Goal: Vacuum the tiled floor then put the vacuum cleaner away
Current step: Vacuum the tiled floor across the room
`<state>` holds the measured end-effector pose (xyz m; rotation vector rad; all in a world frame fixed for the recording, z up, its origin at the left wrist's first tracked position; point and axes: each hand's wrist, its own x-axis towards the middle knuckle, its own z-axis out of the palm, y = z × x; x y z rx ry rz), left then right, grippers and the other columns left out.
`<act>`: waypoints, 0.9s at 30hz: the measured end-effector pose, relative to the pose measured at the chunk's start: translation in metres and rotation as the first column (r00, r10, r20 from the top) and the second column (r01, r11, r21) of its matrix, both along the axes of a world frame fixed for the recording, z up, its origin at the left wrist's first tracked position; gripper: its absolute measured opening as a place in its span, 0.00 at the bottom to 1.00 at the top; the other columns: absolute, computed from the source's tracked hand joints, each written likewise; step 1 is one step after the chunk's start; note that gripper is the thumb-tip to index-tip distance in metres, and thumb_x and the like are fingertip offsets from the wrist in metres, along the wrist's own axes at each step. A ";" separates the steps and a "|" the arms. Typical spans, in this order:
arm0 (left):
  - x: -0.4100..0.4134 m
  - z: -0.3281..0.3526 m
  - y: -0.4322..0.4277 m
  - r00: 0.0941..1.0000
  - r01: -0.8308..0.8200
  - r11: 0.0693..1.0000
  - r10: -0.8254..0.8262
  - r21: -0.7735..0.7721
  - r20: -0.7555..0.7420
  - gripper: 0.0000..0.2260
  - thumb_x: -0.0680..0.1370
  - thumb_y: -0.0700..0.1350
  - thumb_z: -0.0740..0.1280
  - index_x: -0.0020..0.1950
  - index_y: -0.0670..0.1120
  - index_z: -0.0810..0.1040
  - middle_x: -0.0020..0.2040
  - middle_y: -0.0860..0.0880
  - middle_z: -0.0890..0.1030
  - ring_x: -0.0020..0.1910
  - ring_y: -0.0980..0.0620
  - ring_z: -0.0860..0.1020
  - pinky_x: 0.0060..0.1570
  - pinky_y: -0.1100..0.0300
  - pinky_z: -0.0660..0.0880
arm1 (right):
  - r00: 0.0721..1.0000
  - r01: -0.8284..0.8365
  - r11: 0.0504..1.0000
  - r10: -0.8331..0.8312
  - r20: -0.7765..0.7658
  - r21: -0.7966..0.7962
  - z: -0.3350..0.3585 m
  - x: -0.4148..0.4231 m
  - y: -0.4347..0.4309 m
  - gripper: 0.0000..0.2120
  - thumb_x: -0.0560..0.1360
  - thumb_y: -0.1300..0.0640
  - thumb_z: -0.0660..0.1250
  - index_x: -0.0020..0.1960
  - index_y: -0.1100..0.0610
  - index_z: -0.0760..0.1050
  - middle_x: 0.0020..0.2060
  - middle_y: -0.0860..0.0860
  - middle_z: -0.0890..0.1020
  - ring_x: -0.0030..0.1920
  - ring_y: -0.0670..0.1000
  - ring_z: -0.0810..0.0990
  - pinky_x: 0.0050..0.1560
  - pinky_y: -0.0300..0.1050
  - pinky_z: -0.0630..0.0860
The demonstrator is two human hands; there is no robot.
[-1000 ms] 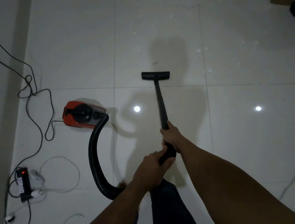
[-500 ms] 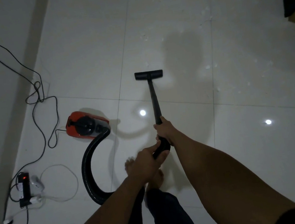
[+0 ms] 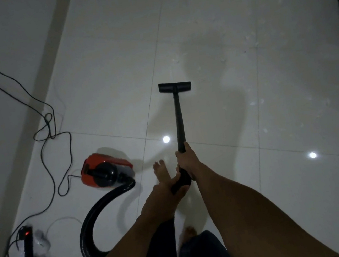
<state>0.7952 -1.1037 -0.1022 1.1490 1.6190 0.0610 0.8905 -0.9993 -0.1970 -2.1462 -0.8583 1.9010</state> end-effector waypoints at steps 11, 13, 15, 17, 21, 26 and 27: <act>-0.080 -0.020 0.160 0.998 0.043 0.997 -0.041 -0.060 0.049 0.20 0.82 0.59 0.61 0.71 0.53 0.74 0.53 0.48 0.84 0.47 0.51 0.83 0.52 0.49 0.81 | 0.997 0.058 0.998 -0.059 0.056 0.018 -0.019 -0.070 0.141 0.31 0.85 0.53 0.59 0.83 0.43 0.50 0.62 0.60 0.78 0.42 0.56 0.80 0.49 0.55 0.84; -0.087 -0.023 0.182 0.998 0.037 0.998 -0.035 -0.058 0.046 0.20 0.81 0.60 0.61 0.67 0.51 0.77 0.43 0.50 0.84 0.38 0.54 0.82 0.46 0.51 0.82 | 0.996 0.071 0.997 -0.071 0.061 0.010 -0.017 -0.075 0.164 0.31 0.84 0.53 0.59 0.83 0.43 0.50 0.58 0.58 0.78 0.40 0.54 0.79 0.43 0.51 0.84; -0.094 -0.024 0.204 0.999 0.016 0.998 -0.014 -0.057 0.040 0.19 0.81 0.59 0.62 0.65 0.51 0.78 0.38 0.52 0.82 0.33 0.58 0.81 0.40 0.56 0.82 | 0.995 0.069 0.997 -0.070 0.073 0.017 -0.013 -0.082 0.187 0.31 0.84 0.53 0.59 0.83 0.43 0.50 0.55 0.56 0.78 0.39 0.54 0.79 0.38 0.48 0.81; -0.098 -0.020 0.226 0.998 -0.009 0.998 0.012 -0.057 0.057 0.18 0.81 0.59 0.63 0.64 0.50 0.79 0.36 0.53 0.81 0.29 0.60 0.78 0.35 0.59 0.79 | 0.995 0.047 0.998 -0.049 0.081 0.034 -0.010 -0.086 0.208 0.31 0.84 0.53 0.59 0.83 0.44 0.51 0.58 0.58 0.79 0.39 0.54 0.80 0.35 0.45 0.79; -0.102 -0.016 0.265 0.993 -0.029 0.997 0.037 -0.072 0.110 0.18 0.80 0.59 0.64 0.63 0.49 0.79 0.34 0.53 0.81 0.25 0.62 0.76 0.30 0.62 0.74 | 0.996 0.047 0.999 -0.048 0.078 0.021 -0.005 -0.087 0.247 0.31 0.84 0.53 0.59 0.83 0.44 0.50 0.61 0.59 0.78 0.41 0.56 0.81 0.39 0.48 0.81; -0.099 -0.014 0.315 0.988 -0.030 0.998 0.039 -0.062 0.151 0.17 0.81 0.55 0.66 0.68 0.51 0.78 0.34 0.56 0.79 0.24 0.66 0.75 0.25 0.73 0.67 | 0.995 0.046 0.999 -0.046 0.090 0.001 -0.003 -0.083 0.295 0.31 0.84 0.52 0.59 0.83 0.43 0.49 0.57 0.57 0.77 0.46 0.57 0.82 0.50 0.56 0.84; -0.098 -0.014 0.326 0.988 -0.033 0.997 0.043 -0.067 0.151 0.18 0.80 0.55 0.66 0.69 0.51 0.77 0.35 0.56 0.79 0.24 0.65 0.75 0.25 0.73 0.67 | 0.994 0.036 0.999 -0.039 0.106 0.025 -0.005 -0.081 0.306 0.31 0.84 0.51 0.59 0.83 0.45 0.50 0.62 0.59 0.76 0.52 0.60 0.82 0.57 0.58 0.82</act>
